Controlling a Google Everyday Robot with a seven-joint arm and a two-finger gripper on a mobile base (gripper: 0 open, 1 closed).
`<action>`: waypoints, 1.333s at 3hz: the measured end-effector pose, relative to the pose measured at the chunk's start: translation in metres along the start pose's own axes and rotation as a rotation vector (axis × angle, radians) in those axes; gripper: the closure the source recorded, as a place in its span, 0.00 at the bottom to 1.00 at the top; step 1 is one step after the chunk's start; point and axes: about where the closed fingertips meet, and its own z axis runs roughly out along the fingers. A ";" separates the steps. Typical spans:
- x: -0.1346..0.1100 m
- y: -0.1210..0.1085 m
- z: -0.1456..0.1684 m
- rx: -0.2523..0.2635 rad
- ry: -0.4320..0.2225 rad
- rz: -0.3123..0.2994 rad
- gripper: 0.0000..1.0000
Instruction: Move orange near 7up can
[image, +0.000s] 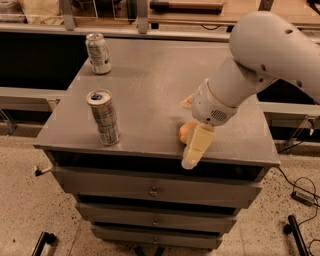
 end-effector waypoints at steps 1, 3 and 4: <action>0.001 0.000 -0.003 0.004 0.003 0.001 0.00; 0.015 -0.005 -0.030 0.064 0.053 0.019 0.00; 0.015 -0.004 -0.030 0.065 0.056 0.016 0.17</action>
Offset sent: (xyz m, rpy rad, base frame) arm 0.0074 -0.0343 0.0332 -0.0294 -0.0682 -0.0708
